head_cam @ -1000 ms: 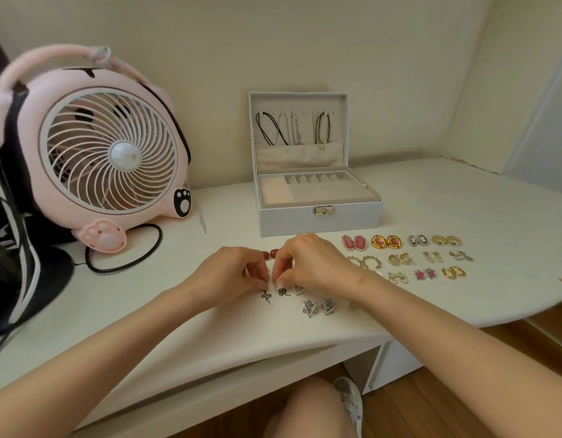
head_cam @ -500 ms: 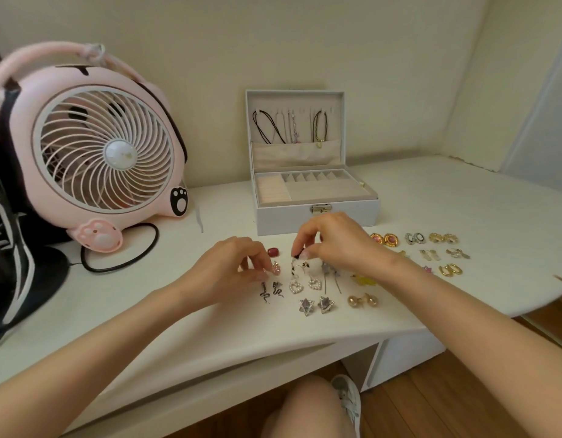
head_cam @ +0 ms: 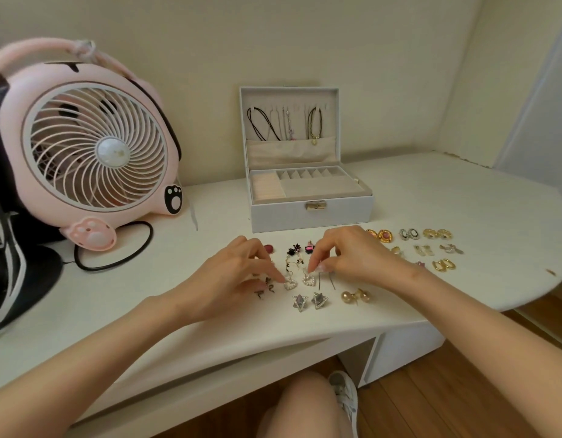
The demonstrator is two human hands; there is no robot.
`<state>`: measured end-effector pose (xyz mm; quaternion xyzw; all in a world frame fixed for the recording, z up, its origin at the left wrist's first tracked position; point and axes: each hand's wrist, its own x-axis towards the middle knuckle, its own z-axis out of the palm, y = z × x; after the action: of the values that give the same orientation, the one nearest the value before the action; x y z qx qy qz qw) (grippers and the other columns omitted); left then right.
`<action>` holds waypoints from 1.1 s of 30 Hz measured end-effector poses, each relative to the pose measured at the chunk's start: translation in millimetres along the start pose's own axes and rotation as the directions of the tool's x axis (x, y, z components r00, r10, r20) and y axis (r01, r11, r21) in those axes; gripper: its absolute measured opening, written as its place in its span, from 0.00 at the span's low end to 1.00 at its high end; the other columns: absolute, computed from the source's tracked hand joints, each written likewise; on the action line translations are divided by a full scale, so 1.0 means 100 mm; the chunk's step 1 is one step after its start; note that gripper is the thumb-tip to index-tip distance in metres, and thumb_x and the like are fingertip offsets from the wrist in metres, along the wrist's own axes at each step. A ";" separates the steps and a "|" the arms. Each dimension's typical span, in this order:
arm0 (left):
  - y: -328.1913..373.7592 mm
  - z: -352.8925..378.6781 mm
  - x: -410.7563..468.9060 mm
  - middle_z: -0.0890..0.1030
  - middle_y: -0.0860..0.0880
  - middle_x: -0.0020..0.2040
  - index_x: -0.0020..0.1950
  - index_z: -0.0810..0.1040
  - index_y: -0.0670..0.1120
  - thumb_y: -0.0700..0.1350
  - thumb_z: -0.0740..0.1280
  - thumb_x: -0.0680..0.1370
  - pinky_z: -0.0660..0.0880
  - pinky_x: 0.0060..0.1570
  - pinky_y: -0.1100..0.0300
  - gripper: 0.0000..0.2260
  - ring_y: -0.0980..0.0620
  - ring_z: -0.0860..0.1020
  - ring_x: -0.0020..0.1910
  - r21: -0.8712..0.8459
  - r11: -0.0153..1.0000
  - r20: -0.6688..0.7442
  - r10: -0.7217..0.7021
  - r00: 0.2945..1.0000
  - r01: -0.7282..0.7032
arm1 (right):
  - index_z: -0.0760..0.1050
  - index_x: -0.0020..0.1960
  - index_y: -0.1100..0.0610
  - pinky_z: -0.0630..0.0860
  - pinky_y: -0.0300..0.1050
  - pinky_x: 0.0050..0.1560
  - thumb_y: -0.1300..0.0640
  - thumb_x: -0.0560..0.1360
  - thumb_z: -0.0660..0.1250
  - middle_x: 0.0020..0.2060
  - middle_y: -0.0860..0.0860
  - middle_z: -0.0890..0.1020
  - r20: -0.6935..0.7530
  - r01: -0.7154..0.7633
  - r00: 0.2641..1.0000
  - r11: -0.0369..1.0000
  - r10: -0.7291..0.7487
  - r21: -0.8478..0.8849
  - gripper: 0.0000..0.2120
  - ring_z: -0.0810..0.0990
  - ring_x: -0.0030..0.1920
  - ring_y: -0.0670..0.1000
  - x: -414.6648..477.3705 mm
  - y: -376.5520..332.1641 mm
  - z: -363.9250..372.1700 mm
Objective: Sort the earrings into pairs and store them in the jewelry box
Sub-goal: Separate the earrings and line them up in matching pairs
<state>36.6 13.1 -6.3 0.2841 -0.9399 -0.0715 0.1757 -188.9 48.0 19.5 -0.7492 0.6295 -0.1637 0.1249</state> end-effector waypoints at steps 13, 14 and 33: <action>0.09 0.09 0.16 0.72 0.54 0.49 0.57 0.79 0.57 0.39 0.66 0.75 0.63 0.45 0.71 0.15 0.57 0.65 0.47 0.045 0.998 0.049 0.034 0.998 -0.036 | 0.84 0.44 0.47 0.65 0.41 0.56 0.57 0.71 0.70 0.38 0.42 0.80 0.044 -0.004 0.999 1.000 0.003 0.030 0.06 0.74 0.45 0.40 -0.05 -0.02 0.04; 0.10 0.08 0.17 0.72 0.54 0.49 0.57 0.79 0.56 0.39 0.66 0.75 0.63 0.45 0.72 0.15 0.58 0.65 0.47 0.034 0.999 0.039 0.024 0.999 -0.026 | 0.84 0.44 0.47 0.66 0.38 0.48 0.58 0.71 0.70 0.36 0.41 0.79 0.026 -0.008 1.000 0.999 0.007 0.041 0.07 0.73 0.39 0.39 -0.03 -0.02 0.00; -0.10 0.12 0.54 0.74 0.50 0.54 0.63 0.76 0.54 0.39 0.61 0.78 0.66 0.50 0.62 0.16 0.50 0.68 0.53 0.176 0.975 0.036 -0.142 0.989 0.133 | 0.83 0.51 0.49 0.70 0.39 0.49 0.61 0.76 0.64 0.55 0.48 0.82 -0.057 -0.079 0.996 0.995 0.075 -0.061 0.12 0.78 0.55 0.49 0.33 -0.02 -0.01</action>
<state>-4.7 -25.4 -3.8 0.3608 -0.9245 -0.0086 0.1224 -182.4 16.2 24.5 -0.7233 0.6659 -0.1591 0.0901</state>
